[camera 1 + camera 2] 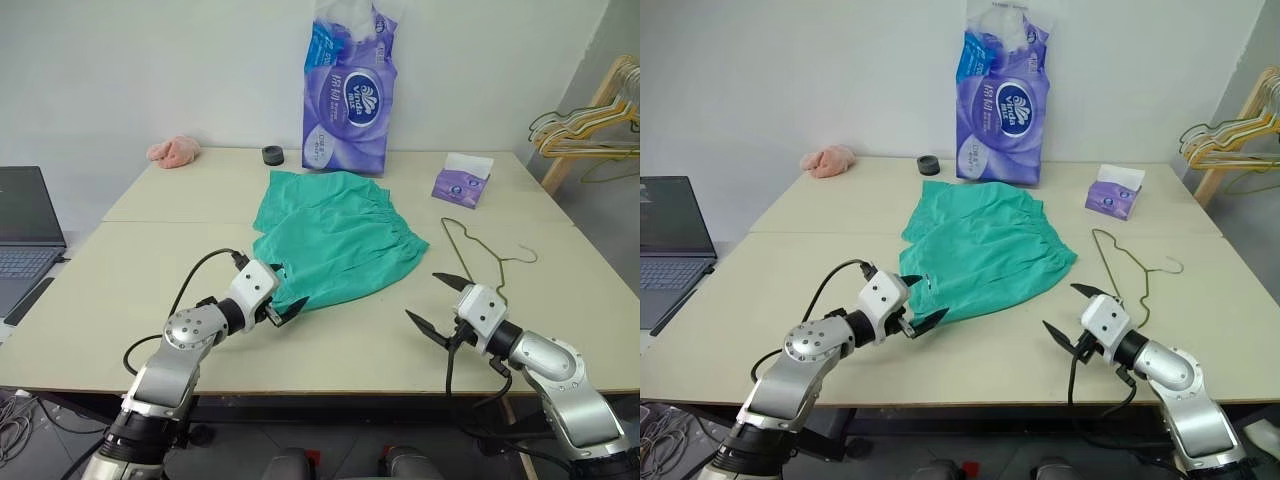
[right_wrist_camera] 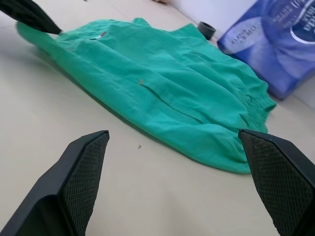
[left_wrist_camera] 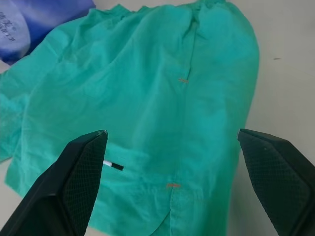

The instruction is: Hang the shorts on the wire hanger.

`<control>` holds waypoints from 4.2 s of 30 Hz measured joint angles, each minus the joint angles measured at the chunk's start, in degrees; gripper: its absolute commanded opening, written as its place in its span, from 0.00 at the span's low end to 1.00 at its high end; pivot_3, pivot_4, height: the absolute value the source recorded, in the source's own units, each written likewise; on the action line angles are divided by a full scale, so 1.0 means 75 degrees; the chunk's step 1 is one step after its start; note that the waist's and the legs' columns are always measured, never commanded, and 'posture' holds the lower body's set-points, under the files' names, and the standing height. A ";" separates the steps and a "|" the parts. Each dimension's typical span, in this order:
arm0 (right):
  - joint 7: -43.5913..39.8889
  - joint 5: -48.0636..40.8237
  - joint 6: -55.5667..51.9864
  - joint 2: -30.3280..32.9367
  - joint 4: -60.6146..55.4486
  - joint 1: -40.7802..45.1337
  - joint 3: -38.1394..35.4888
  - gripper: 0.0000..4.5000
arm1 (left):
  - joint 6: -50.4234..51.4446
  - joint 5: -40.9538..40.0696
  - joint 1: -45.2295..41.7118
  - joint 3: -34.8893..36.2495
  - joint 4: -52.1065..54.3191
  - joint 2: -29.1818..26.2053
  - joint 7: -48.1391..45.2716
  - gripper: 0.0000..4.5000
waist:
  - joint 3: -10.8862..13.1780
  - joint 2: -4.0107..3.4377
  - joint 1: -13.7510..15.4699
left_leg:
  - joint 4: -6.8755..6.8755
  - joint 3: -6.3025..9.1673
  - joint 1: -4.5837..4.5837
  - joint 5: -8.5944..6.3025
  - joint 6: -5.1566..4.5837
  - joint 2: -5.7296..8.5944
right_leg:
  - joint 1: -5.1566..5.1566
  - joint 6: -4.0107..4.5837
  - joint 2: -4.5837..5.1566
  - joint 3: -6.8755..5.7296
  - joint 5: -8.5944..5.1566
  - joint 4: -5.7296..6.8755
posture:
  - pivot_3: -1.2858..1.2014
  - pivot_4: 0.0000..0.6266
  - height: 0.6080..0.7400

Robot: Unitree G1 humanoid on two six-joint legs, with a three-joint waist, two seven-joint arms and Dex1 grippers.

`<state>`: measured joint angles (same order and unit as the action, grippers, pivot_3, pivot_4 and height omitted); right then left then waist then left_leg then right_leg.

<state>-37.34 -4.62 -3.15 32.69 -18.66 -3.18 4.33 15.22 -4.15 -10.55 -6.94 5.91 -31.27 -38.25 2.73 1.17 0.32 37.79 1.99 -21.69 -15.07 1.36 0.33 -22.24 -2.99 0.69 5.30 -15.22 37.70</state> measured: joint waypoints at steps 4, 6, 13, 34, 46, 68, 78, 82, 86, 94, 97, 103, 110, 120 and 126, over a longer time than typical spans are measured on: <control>-0.0295 0.0159 0.0026 0.0171 -0.0287 0.0026 0.0339 1.00 | 0.0412 0.0168 -0.0284 -0.0488 -0.0178 -0.0007 -0.0347 0.99 | 0.0014 0.0006 -0.0056 | 0.0000 0.0002 0.0001 -0.0001 -0.0001 -0.0001 | 0.0000 -0.0002 -0.0001 -0.0002 0.0001 0.0000 | 0.52 0.05 1.00; -0.0437 0.0194 0.0052 0.0257 -0.0386 0.0047 0.0511 1.00 | 0.0581 0.0231 -0.0328 -0.0728 -0.0269 -0.0025 -0.0534 0.99 | 0.0021 0.0007 -0.0077 | 0.0000 0.0002 0.0001 -0.0002 -0.0003 -0.0003 | -0.0001 -0.0004 -0.0003 -0.0002 0.0002 0.0000 | 0.51 0.05 1.00; -0.0691 0.0249 0.0086 0.0398 -0.0486 0.0311 0.0656 1.00 | 0.0690 0.0668 -0.0786 -0.0985 -0.0798 0.0008 -0.0429 0.95 | 0.0062 0.0030 -0.0066 | 0.0006 0.0008 -0.0002 -0.0002 -0.0003 -0.0001 | 0.0000 -0.0038 -0.0002 -0.0005 0.0021 0.0001 | 0.51 0.04 1.00; 0.0194 0.2494 0.1030 0.0670 0.3089 0.2774 0.1085 1.00 | 0.0577 0.0284 -0.1432 -0.0434 -0.1352 -0.0438 -0.1380 0.00 | 0.0071 0.0044 -0.0186 | 0.0008 0.0001 -0.0005 -0.0002 -0.0003 -0.0002 | -0.0007 -0.0039 -0.0002 -0.0004 0.0026 0.0009 | 0.51 0.02 1.00; 0.1455 0.4498 0.3179 0.0066 0.7793 0.5729 0.2483 1.00 | 0.0590 -0.0497 -0.2703 0.0553 -0.1790 -0.0983 -0.2004 0.00 | 0.0070 0.0045 -0.0476 | 0.0004 -0.0002 -0.0003 -0.0003 -0.0003 -0.0002 | -0.0008 -0.0002 -0.0001 0.0009 0.0047 0.0013 | 0.52 0.01 1.00; 0.3384 0.5676 0.3542 -0.2391 1.1712 0.8083 0.3485 0.17 | 0.0920 -0.1030 -0.1859 0.0872 -0.1461 -0.1282 -0.2324 0.00 | 0.0069 0.0040 -0.0689 | 0.0002 0.0116 -0.0005 -0.0001 0.0000 0.0009 | -0.0009 0.0001 0.0017 -0.0051 0.0049 0.0050 | 0.53 0.01 1.00; 0.2707 0.5454 0.4082 -0.2075 1.1334 0.8143 0.3411 0.00 | 0.1235 -0.1485 -0.0454 0.0842 -0.1151 -0.2178 -0.3321 0.00 | 0.0080 0.0017 -0.0727 | -0.0009 0.0120 0.0001 -0.0003 0.0000 0.0010 | -0.0009 0.0004 0.0012 -0.0053 0.0047 0.0051 | 0.53 0.03 1.00; 0.0837 0.5096 0.4165 -0.1061 0.9217 0.7352 0.3429 0.00 | 0.1481 -0.1696 0.0051 0.0334 -0.0721 -0.2304 -0.4003 0.00 | 0.0083 0.0015 -0.0606 | 0.0005 0.0143 -0.0016 -0.0004 -0.0001 0.0003 | -0.0002 -0.0003 0.0030 -0.0084 0.0042 0.0044 | 0.53 0.04 1.00; -0.1042 0.4622 0.3320 -0.0069 0.6444 0.5983 0.3403 0.00 | 0.1620 -0.1911 0.0355 -0.0216 -0.0186 -0.2666 -0.4917 0.00 | 0.0095 -0.0003 -0.0538 | 0.0007 0.0141 -0.0013 -0.0004 -0.0001 0.0006 | 0.0001 -0.0009 0.0039 -0.0088 0.0033 0.0055 | 0.52 0.05 1.00; -0.3087 0.3834 0.1289 0.1626 0.2143 0.3918 0.2870 0.00 | 0.0709 -0.1726 0.0226 -0.0931 0.0009 -0.3219 -0.6147 0.00 | 0.0132 -0.0051 -0.0453 | 0.0010 0.0117 -0.0013 -0.0004 -0.0002 0.0008 | 0.0004 -0.0003 0.0021 -0.0106 -0.0018 0.0054 | 0.50 0.07 1.00; -0.3457 0.3652 0.0579 0.1950 0.1233 0.3417 0.2710 0.00 | 0.0506 -0.1644 0.0172 -0.1165 -0.0004 -0.3219 -0.6352 0.00 | 0.0133 -0.0052 -0.0443 | 0.0012 0.0114 -0.0013 -0.0004 -0.0002 0.0004 | 0.0007 -0.0002 0.0017 -0.0122 -0.0022 0.0055 | 0.49 0.07 1.00; -0.4292 0.2986 -0.0992 0.2845 -0.0636 0.2294 0.2215 0.00 | -0.0059 -0.1484 0.0122 -0.1611 0.0011 -0.3219 -0.6700 0.00 | 0.0144 -0.0054 -0.0461 | 0.0011 0.0129 -0.0018 -0.0004 -0.0002 -0.0001 | 0.0007 0.0015 0.0017 -0.0149 -0.0034 0.0056 | 0.48 0.07 1.00; -0.4766 0.2220 -0.2078 0.3677 -0.2133 0.1070 0.1739 0.00 | -0.0263 -0.1593 0.0140 -0.1884 0.0128 -0.3464 -0.6997 0.00 | 0.0159 -0.0042 -0.0479 | 0.0011 0.0134 -0.0016 -0.0005 -0.0002 -0.0005 | 0.0009 0.0023 0.0016 -0.0158 -0.0041 0.0057 | 0.47 0.07 1.00; -0.4713 0.1667 -0.2083 0.4182 -0.2602 0.0549 0.1549 0.00 | 0.0289 -0.2743 0.0514 -0.2047 0.1287 -0.4584 -0.7005 0.00 | 0.0180 -0.0033 -0.0501 | 0.0011 0.0130 -0.0012 -0.0005 -0.0001 -0.0016 | 0.0009 0.0030 0.0017 -0.0162 -0.0045 0.0056 | 0.48 0.07 1.00; -0.4686 0.1639 -0.1252 0.4283 -0.2366 0.0569 0.1577 0.00 | 0.0432 -0.2798 0.0736 -0.2025 0.1606 -0.4712 -0.7000 0.00 | 0.0190 -0.0021 -0.0498 | 0.0012 0.0129 -0.0012 -0.0005 -0.0001 -0.0014 | 0.0010 0.0030 0.0016 -0.0163 -0.0045 0.0056 | 0.48 0.06 1.00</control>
<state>-72.49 7.67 -12.54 64.81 -36.41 1.09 16.16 18.46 -25.13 -5.03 -22.12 17.96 -66.61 -90.75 4.15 1.01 -3.42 37.88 2.95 -21.78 -15.11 1.35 0.23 -22.17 -2.77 0.82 4.08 -15.56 38.11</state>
